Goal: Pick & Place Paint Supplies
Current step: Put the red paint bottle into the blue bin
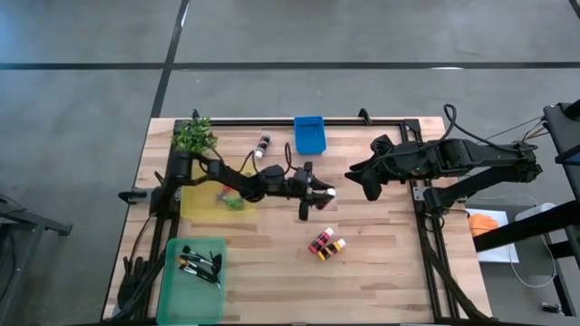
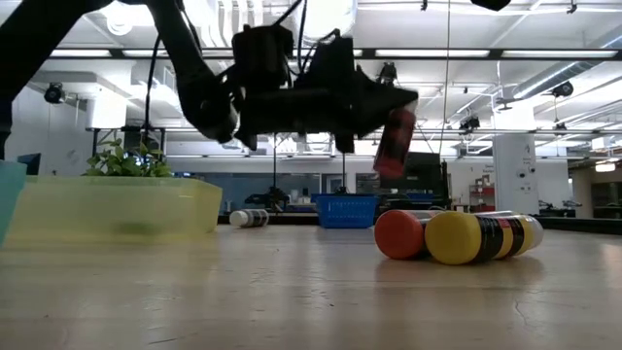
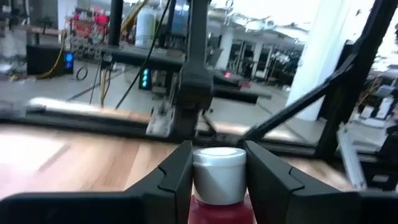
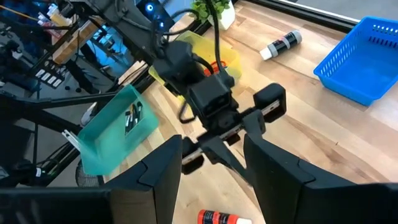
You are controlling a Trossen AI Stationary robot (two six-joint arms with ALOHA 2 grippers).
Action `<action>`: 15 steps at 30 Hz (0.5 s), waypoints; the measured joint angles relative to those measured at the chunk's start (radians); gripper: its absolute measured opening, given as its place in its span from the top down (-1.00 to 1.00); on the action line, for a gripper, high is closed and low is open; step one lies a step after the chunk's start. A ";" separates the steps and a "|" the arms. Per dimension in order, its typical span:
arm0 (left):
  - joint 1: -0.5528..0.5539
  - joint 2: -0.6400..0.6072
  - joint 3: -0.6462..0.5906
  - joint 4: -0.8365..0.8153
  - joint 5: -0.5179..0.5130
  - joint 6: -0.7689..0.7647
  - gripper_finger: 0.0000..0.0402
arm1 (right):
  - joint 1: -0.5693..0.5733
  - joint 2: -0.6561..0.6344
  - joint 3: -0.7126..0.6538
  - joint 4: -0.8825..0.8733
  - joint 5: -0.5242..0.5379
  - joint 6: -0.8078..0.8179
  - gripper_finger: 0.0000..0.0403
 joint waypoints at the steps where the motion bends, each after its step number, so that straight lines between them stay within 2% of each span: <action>1: -0.002 0.006 -0.003 -0.008 -0.003 0.000 0.40 | 0.000 0.000 0.000 0.000 -0.001 0.001 0.15; 8: -0.053 0.020 -0.002 0.008 -0.101 0.002 0.40 | 0.000 0.005 0.000 0.002 0.000 0.003 0.15; 15: -0.160 0.021 -0.002 0.008 -0.327 -0.004 0.40 | 0.000 0.027 0.000 0.003 -0.006 0.005 0.15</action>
